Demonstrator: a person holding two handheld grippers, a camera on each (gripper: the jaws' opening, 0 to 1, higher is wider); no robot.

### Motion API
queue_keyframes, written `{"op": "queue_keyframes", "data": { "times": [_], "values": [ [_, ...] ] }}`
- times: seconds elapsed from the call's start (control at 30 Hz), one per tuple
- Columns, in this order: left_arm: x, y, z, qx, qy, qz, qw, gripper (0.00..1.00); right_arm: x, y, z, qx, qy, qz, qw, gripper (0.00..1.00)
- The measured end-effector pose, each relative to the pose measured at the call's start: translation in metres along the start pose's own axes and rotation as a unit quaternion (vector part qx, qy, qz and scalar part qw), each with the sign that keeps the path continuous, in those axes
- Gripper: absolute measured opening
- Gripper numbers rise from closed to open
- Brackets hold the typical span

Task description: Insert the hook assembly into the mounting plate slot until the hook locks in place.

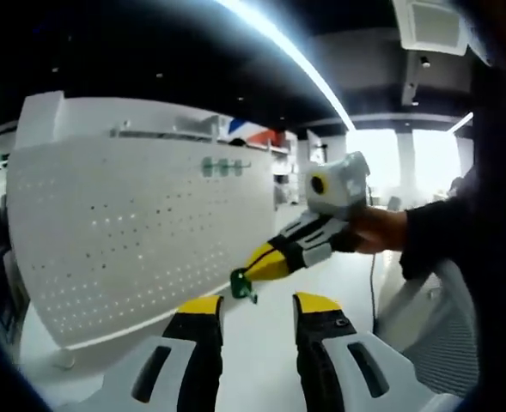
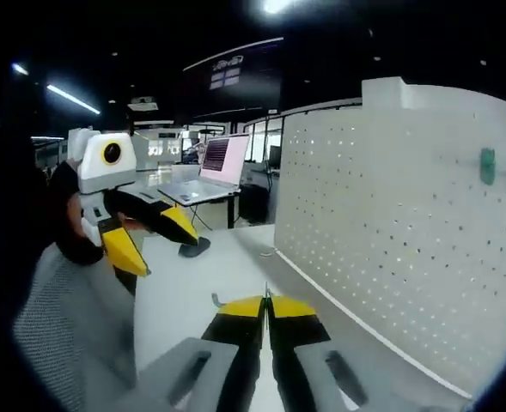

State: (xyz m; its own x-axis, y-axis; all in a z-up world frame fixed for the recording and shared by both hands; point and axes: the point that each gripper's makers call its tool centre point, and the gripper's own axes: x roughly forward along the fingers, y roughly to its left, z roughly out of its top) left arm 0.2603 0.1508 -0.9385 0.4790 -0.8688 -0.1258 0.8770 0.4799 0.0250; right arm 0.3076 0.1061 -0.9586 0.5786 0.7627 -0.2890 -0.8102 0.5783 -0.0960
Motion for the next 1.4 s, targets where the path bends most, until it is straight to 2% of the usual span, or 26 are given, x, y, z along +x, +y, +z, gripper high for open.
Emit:
{"op": "queue_keyframes", "data": {
  "times": [0.07,0.13,0.23,0.3,0.37,0.5,0.63,0.93,1.13,1.4],
  "values": [
    [0.001,-0.006,0.002,-0.005,-0.005,-0.019,0.9998,0.31,-0.003,0.007,0.003,-0.007,0.002,0.014,0.9999,0.00],
    [0.001,-0.009,0.005,0.005,-0.011,-0.032,0.9994,0.30,-0.007,0.017,0.005,-0.016,0.006,0.036,0.9992,0.00],
    [0.002,-0.022,0.010,0.010,-0.023,-0.066,0.9975,0.28,-0.012,0.025,0.008,-0.023,0.009,0.055,0.9982,0.00],
    [0.001,-0.031,0.009,0.010,-0.018,-0.090,0.9957,0.27,-0.016,0.029,0.011,-0.024,0.008,0.066,0.9975,0.00],
    [0.002,-0.038,0.009,0.030,-0.014,-0.109,0.9935,0.26,-0.020,0.036,0.014,-0.024,0.004,0.086,0.9960,0.00],
    [0.002,-0.045,0.011,0.037,-0.014,-0.132,0.9905,0.25,-0.024,0.043,0.021,-0.027,-0.004,0.107,0.9938,0.00],
    [-0.001,-0.054,0.016,0.037,-0.023,-0.168,0.9848,0.18,-0.027,0.052,0.025,-0.026,-0.013,0.135,0.9904,0.00],
    [-0.005,-0.063,0.017,0.027,-0.026,-0.210,0.9769,0.16,-0.035,0.066,0.032,-0.006,-0.034,0.182,0.9827,0.00],
    [-0.008,-0.069,0.022,0.020,-0.039,-0.239,0.9700,0.10,-0.041,0.069,0.038,0.005,-0.053,0.195,0.9794,0.00],
    [-0.007,-0.071,0.022,0.030,-0.041,-0.250,0.9669,0.04,-0.042,0.071,0.040,-0.005,-0.050,0.200,0.9785,0.00]
  ]
}}
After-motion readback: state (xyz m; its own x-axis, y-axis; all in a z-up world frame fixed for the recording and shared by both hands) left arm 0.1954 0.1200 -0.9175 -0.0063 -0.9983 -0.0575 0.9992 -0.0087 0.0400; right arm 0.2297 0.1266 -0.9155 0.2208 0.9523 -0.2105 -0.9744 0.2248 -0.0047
